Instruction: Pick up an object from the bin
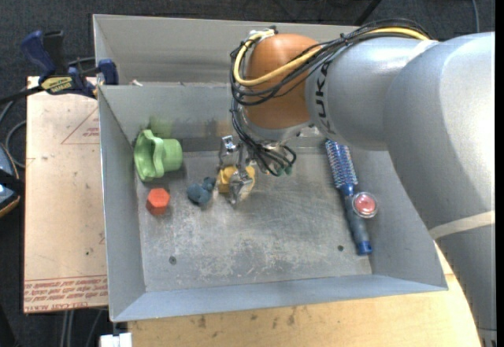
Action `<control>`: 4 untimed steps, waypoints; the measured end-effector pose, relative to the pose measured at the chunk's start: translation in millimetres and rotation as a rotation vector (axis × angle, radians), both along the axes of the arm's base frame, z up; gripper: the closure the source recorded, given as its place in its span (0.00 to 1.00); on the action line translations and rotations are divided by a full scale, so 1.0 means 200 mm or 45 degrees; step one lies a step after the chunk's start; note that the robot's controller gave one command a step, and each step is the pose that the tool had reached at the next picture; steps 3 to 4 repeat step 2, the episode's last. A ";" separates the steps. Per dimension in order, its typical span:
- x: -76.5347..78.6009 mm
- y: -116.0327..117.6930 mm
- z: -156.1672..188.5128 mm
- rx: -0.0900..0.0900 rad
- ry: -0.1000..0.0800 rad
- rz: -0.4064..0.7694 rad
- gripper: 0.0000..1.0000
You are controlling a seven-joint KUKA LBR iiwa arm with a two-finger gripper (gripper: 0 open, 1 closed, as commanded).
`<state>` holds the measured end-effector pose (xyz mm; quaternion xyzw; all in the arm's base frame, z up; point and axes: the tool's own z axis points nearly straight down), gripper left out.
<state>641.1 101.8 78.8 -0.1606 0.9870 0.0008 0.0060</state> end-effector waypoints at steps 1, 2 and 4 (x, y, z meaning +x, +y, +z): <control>-0.09 -0.11 0.57 -0.003 0.000 0.053 1.00; -0.06 -0.08 0.82 -0.003 0.002 0.099 1.00; -0.06 -0.08 0.82 -0.003 0.002 0.099 1.00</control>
Offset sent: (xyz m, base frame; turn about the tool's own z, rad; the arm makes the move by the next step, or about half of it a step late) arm -0.0205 -0.0210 0.1080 -0.0448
